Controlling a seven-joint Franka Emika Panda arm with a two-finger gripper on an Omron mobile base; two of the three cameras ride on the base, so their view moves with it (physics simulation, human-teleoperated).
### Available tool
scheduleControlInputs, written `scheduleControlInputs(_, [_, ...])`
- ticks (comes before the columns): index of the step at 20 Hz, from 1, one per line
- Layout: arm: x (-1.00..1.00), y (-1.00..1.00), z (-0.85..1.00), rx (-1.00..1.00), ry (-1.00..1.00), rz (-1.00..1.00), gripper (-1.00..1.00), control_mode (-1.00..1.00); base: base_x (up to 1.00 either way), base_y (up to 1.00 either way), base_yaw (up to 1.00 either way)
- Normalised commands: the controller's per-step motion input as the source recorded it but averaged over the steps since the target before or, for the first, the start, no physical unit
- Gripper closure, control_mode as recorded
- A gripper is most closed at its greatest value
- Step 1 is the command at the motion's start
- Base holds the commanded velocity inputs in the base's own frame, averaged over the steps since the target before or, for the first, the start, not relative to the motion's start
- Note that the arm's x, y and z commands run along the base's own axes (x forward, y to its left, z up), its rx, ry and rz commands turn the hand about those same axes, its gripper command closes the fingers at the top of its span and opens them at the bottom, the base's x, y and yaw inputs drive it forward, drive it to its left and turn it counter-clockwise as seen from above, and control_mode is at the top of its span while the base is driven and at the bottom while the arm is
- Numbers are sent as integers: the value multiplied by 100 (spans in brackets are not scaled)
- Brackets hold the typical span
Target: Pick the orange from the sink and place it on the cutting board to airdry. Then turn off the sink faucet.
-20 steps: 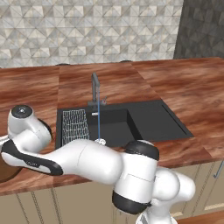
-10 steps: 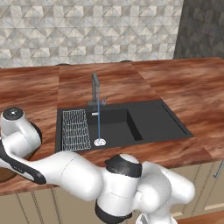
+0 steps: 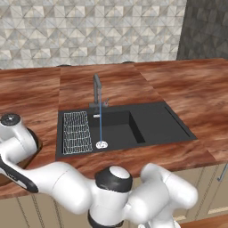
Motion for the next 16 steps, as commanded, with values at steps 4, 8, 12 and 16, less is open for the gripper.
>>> scheduleControlInputs(4, [7,16,-25,0,0,0,100,-100,0,0,0])
scheduleControlInputs(8, [11,15,-26,0,0,0,100,-100,0,0,0])
scheduleControlInputs(12, [10,10,-24,0,0,0,100,-100,0,0,0])
scheduleControlInputs(16, [12,10,-25,0,0,0,100,-100,0,0,0])
